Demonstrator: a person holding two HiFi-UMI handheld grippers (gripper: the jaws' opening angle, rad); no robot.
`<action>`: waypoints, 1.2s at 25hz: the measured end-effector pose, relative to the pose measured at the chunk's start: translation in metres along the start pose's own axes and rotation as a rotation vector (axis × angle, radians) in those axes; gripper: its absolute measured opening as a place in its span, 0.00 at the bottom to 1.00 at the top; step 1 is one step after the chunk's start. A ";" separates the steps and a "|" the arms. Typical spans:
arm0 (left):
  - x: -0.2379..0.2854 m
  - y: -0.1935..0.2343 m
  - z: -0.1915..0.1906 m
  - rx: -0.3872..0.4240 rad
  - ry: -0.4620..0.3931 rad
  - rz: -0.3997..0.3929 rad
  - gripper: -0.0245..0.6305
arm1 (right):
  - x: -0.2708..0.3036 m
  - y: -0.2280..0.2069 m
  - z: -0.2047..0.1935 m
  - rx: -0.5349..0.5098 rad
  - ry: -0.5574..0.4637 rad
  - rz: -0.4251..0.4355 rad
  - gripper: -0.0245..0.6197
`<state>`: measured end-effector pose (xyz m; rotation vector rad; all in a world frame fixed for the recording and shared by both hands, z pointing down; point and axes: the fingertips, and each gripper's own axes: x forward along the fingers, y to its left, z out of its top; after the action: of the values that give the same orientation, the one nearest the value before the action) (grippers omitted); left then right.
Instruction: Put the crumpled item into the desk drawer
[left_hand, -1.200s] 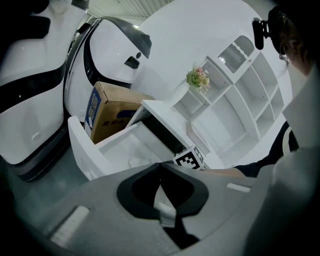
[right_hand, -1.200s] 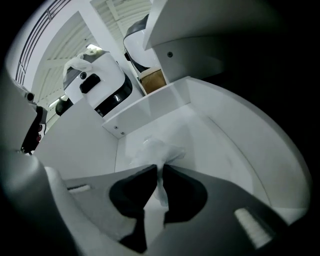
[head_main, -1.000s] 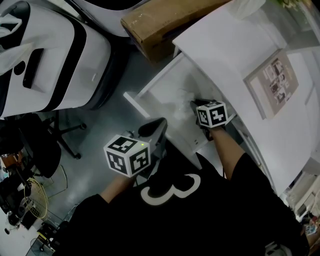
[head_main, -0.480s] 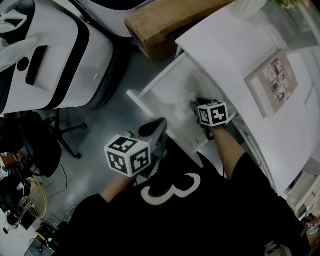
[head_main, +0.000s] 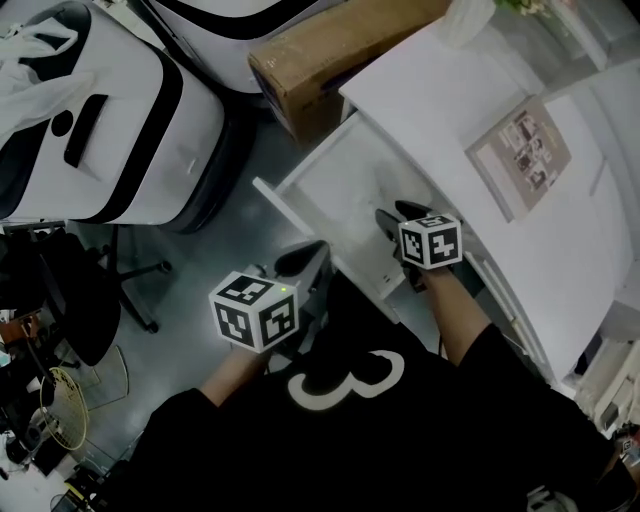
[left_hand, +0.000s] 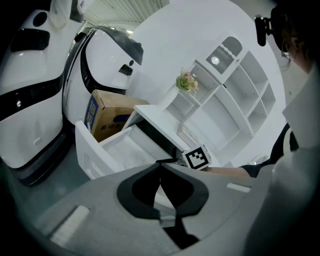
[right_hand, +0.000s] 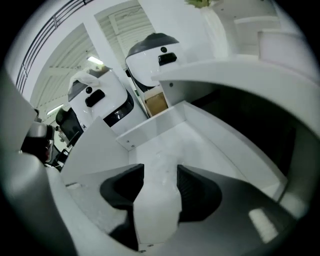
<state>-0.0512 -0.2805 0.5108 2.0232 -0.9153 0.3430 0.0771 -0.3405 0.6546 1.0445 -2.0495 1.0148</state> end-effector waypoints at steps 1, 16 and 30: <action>-0.004 -0.003 0.000 0.004 -0.008 -0.003 0.05 | -0.011 0.005 0.002 0.001 -0.024 0.003 0.36; -0.084 -0.089 0.007 0.157 -0.126 -0.072 0.05 | -0.205 0.128 0.016 -0.118 -0.380 0.193 0.14; -0.148 -0.176 -0.005 0.354 -0.211 -0.185 0.05 | -0.321 0.209 -0.001 -0.221 -0.638 0.254 0.04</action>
<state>-0.0268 -0.1433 0.3280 2.4875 -0.8281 0.2011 0.0595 -0.1374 0.3307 1.1017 -2.7922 0.5828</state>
